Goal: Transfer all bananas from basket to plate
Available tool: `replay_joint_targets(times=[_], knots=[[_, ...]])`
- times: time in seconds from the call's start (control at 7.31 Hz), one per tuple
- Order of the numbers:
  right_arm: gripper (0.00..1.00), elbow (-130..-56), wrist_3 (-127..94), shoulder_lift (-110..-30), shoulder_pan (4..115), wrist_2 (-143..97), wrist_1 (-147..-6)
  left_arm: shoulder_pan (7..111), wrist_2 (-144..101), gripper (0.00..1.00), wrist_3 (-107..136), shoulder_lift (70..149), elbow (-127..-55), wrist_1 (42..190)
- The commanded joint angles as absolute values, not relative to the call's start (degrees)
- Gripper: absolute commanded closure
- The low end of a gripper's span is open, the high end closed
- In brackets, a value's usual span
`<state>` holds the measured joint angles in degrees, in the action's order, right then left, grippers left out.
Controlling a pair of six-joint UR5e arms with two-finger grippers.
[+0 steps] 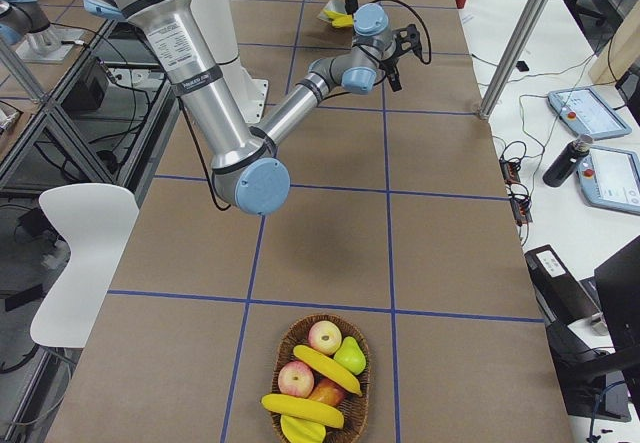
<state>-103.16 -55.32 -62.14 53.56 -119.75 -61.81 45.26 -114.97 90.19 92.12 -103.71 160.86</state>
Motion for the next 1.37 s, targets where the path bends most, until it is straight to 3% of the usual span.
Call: replay_joint_targets(times=[0.0, 0.41, 0.82, 0.96, 1.09, 1.23], knots=[[0.00, -103.18, -46.19, -68.43, 59.82, -123.29, -62.93, 49.37, -117.94, 1.00, 72.86, 80.56, -104.42, 160.49], [0.00, -102.57, -26.61, -79.76, 67.65, -126.03, -62.93, 55.70, -119.18, 1.00, 50.63, 74.54, -100.82, 155.34], [0.00, -102.39, -13.84, -86.99, 74.95, -132.16, -62.93, 56.87, -117.95, 1.00, 36.95, 75.40, -92.75, 153.46], [0.00, -102.39, -11.88, -88.23, 76.71, -133.67, -62.93, 56.87, -117.78, 0.93, 34.48, 76.28, -90.81, 153.46], [0.00, -102.13, -11.17, -88.68, 77.08, -133.94, -62.93, 56.87, -117.69, 0.37, 34.45, 76.64, -90.97, 153.54], [0.00, -101.95, -10.99, -89.03, 77.08, -133.95, -62.84, 56.87, -117.86, 0.00, 34.89, 76.73, -91.49, 154.07]])
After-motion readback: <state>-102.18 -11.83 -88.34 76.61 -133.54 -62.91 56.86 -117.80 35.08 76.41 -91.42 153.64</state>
